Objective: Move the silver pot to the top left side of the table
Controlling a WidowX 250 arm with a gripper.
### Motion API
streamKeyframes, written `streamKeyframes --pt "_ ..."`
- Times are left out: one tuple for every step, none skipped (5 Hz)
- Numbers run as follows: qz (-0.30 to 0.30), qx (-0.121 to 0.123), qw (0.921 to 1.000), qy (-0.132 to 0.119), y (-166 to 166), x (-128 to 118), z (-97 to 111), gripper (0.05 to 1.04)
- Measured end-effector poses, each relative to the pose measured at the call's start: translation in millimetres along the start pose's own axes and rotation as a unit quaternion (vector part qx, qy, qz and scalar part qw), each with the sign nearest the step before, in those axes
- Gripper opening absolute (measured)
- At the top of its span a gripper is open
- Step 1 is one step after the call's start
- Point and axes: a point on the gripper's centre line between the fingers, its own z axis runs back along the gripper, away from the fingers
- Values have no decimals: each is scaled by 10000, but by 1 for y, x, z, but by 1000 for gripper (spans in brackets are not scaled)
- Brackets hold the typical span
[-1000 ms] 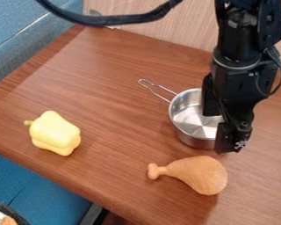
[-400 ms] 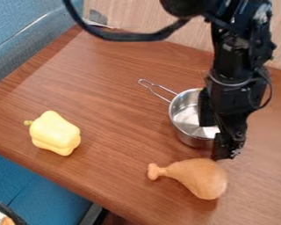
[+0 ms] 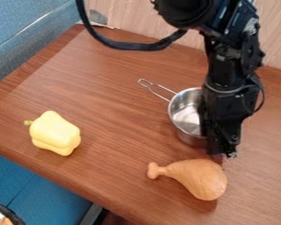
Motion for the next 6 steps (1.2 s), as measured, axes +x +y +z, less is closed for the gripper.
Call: streamKeyframes --pt "-61 -18 10000 25 -1 0 -1 153" --pt "-60 -17 10000 -22 0 0 2 89" --pt "-124 76 9999 68 3 -6 10 87" --pt "-25 257 9997 -47 13 -17 29 83" --pt "131 465 9988 33 28 -32 48 83" --pt "355 692 9969 92 47 -48 62 83"
